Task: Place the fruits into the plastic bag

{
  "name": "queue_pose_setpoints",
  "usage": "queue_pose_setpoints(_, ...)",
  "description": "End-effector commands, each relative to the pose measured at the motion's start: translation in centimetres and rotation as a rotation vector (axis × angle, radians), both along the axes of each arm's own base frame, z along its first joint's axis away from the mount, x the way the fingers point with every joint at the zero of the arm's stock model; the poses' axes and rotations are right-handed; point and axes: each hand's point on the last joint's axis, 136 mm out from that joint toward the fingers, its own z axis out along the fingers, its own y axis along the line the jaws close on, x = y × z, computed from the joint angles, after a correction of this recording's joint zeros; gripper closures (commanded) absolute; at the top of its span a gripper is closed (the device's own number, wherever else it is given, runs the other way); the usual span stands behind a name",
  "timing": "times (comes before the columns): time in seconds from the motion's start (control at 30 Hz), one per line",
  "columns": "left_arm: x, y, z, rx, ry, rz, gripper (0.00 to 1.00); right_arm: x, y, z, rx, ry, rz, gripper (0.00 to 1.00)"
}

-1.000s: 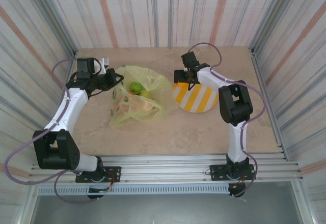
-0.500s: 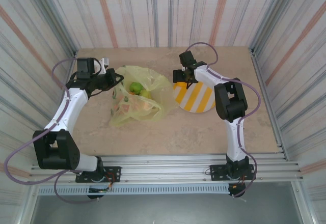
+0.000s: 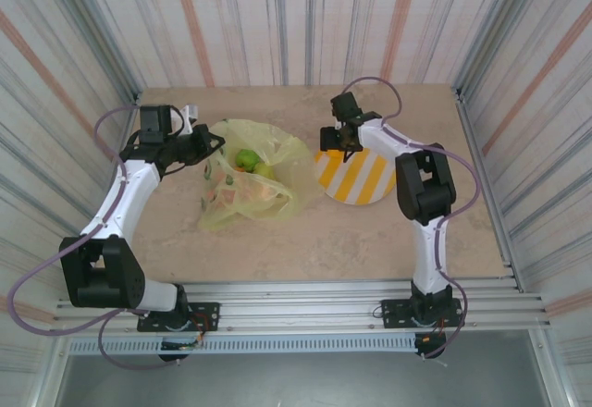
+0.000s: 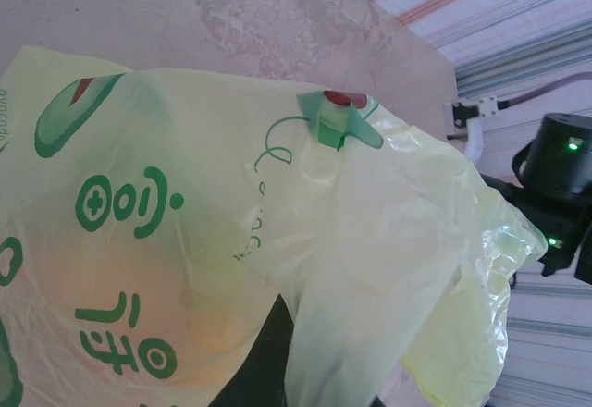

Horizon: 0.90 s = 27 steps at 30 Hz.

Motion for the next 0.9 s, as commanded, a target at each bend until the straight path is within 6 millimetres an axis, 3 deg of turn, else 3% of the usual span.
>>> queue_pose_setpoints(0.0,-0.3,-0.2,0.5,-0.016,-0.011,-0.009,1.0,-0.8,-1.0,5.1,0.026,-0.094,-0.003,0.21)
queue_pose_setpoints(0.27,-0.3,-0.3,0.6,-0.02,-0.012,-0.009,1.0,-6.8,0.1,9.6,0.202,-0.192,0.069,0.25)
queue_pose_setpoints(0.5,-0.3,-0.4,0.4,-0.023,-0.008,-0.011,1.0,-13.8,4.2,13.4,0.304,-0.297,0.275,0.27)
queue_pose_setpoints(0.67,-0.3,-0.4,0.4,-0.022,-0.007,-0.009,1.0,-17.1,7.5,13.3,0.314,-0.332,0.428,0.27)
queue_pose_setpoints(0.87,-0.3,-0.4,0.3,-0.019,-0.008,-0.011,1.0,-17.8,10.6,11.2,0.257,-0.32,0.528,0.28)
